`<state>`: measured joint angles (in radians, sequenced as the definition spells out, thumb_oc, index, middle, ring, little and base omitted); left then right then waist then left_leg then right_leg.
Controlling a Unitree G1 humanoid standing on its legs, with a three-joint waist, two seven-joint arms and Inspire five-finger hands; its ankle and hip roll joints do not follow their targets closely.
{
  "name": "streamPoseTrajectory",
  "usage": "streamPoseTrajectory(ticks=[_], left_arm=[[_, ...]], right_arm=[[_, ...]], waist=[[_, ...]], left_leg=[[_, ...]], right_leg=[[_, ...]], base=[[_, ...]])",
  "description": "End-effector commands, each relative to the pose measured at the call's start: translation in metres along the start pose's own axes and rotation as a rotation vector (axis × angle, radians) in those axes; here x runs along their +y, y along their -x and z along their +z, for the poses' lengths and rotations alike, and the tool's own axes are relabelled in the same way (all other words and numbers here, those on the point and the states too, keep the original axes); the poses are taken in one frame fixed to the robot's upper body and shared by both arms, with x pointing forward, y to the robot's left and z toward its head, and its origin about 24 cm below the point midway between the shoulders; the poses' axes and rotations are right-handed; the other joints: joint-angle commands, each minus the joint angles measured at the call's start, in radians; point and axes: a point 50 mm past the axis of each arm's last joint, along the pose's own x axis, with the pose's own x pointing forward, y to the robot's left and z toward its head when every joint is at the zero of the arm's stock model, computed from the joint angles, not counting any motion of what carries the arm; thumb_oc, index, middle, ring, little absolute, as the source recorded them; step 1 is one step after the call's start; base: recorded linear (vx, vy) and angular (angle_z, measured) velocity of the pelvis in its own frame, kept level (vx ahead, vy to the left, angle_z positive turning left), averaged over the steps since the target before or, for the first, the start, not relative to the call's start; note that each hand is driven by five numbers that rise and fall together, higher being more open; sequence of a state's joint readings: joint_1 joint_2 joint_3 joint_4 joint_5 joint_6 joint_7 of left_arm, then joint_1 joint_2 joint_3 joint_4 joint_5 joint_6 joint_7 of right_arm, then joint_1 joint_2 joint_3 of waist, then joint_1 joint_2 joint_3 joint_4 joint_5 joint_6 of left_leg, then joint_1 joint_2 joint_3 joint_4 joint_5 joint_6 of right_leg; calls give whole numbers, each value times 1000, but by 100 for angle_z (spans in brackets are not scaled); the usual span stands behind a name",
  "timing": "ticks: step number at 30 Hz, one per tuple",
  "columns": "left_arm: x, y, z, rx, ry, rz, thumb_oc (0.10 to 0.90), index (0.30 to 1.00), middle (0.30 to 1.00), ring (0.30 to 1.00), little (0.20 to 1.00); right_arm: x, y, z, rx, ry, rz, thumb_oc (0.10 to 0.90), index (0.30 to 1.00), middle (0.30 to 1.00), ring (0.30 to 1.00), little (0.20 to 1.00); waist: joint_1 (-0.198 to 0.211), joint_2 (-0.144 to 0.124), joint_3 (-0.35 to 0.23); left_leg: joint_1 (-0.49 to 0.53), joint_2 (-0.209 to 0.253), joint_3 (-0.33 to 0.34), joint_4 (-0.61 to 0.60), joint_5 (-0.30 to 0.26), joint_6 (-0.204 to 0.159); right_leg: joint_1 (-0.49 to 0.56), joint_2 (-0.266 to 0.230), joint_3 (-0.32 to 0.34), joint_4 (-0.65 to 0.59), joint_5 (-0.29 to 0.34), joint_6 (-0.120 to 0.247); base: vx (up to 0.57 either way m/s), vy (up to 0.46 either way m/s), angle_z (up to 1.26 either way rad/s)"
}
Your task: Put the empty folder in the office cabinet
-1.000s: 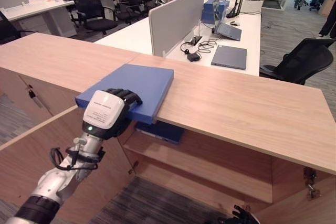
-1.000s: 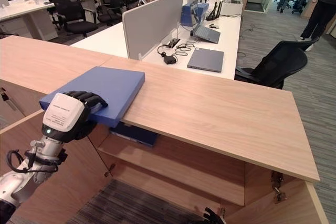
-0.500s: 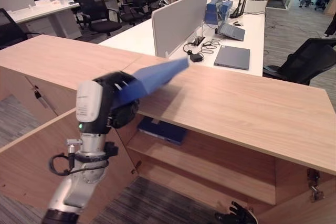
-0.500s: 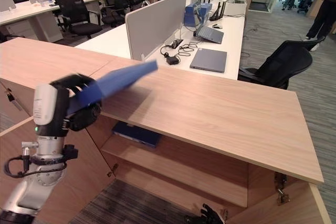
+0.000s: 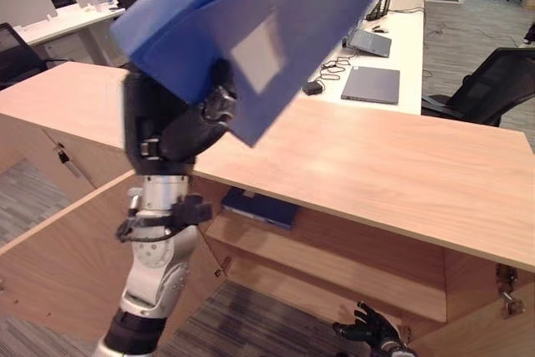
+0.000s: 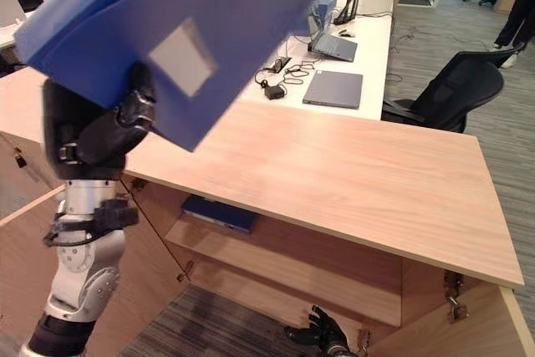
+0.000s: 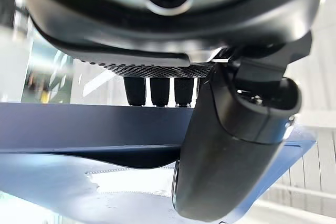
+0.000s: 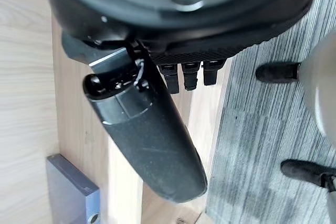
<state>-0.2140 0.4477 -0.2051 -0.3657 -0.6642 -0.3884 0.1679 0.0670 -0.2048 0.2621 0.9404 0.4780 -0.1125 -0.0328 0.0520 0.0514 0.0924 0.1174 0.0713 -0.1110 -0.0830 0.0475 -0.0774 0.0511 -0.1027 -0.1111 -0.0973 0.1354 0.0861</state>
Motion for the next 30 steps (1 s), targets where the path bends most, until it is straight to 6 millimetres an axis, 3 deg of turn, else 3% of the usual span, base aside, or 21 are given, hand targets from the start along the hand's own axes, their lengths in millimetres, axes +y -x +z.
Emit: streamPoseTrajectory(ticks=[1,7,11,12,13,14,16,17,19,21,25,30], left_arm=[[-23,-38,34,-219,207,-180,400,300,300,300,300],[-18,-36,18,-92,324,-215,400,300,300,300,300],[4,-28,17,-6,348,-212,400,300,300,300,300],[5,-28,17,-5,348,-212,400,300,300,300,300],[15,-22,17,18,348,-194,400,300,300,300,300],[15,-22,17,18,348,-193,400,300,300,300,300],[24,-12,19,33,332,-164,400,300,300,300,300],[24,-12,19,33,332,-163,400,300,300,300,300],[29,-2,19,44,328,-129,400,300,300,300,300],[32,0,19,43,314,-110,400,300,300,300,300],[34,3,20,47,296,-97,400,300,300,300,300],[38,6,20,54,274,-81,400,300,300,300,300]], right_arm=[[18,-10,66,-225,-49,91,800,900,900,900,900],[32,-3,95,-335,-149,217,800,900,900,900,900],[60,30,132,-499,-255,554,800,900,900,900,900],[60,30,132,-498,-255,554,800,900,900,900,900],[68,53,150,-585,-253,719,800,900,900,900,900],[68,53,150,-584,-253,718,800,900,900,900,900],[73,95,186,-773,-259,925,800,900,900,900,900],[73,96,186,-772,-259,924,800,900,900,900,900],[71,126,215,-941,-295,1010,800,900,900,900,900],[69,143,234,-1052,-317,1040,800,900,900,900,900],[65,159,252,-1166,-364,1049,800,900,900,900,900],[63,166,257,-1212,-395,1050,800,900,900,900,900]], waist=[[-28,-17,5],[-48,-14,9],[-57,-15,11],[-58,-15,11],[-58,-18,9],[-58,-18,9],[-63,-20,3],[-64,-19,3],[-68,-20,-4],[-72,-21,-9],[-75,-24,-15],[-74,-30,-16]], left_leg=[[21,-6,52,-4,-86,-16],[36,-13,88,-4,-100,-8],[44,-18,123,-4,-100,-5],[45,-19,124,-4,-101,-5],[46,-19,130,-4,-101,-4],[46,-19,130,-4,-101,-4],[46,-20,140,-4,-101,-2],[47,-20,140,-4,-101,-2],[49,-21,144,-4,-102,1],[49,-22,147,-4,-102,3],[50,-24,150,-4,-104,6],[50,-24,155,-4,-105,8]], right_leg=[[141,-72,44,39,-196,81],[128,-82,83,42,-190,90],[109,-90,113,50,-182,100],[109,-91,113,50,-182,100],[103,-94,119,52,-181,103],[103,-94,119,52,-181,103],[95,-99,122,57,-179,108],[96,-99,122,57,-180,108],[95,-103,122,61,-180,111],[94,-104,123,63,-179,112],[90,-104,128,68,-178,111],[88,-103,130,70,-176,110]], base=[[-11,46,-31],[-7,41,-33],[-19,39,-18],[-20,23,-29],[-9,10,-27],[-18,21,-31],[-5,25,-19],[4,27,-3],[2,21,1],[3,18,1],[-2,9,0],[0,0,0]])
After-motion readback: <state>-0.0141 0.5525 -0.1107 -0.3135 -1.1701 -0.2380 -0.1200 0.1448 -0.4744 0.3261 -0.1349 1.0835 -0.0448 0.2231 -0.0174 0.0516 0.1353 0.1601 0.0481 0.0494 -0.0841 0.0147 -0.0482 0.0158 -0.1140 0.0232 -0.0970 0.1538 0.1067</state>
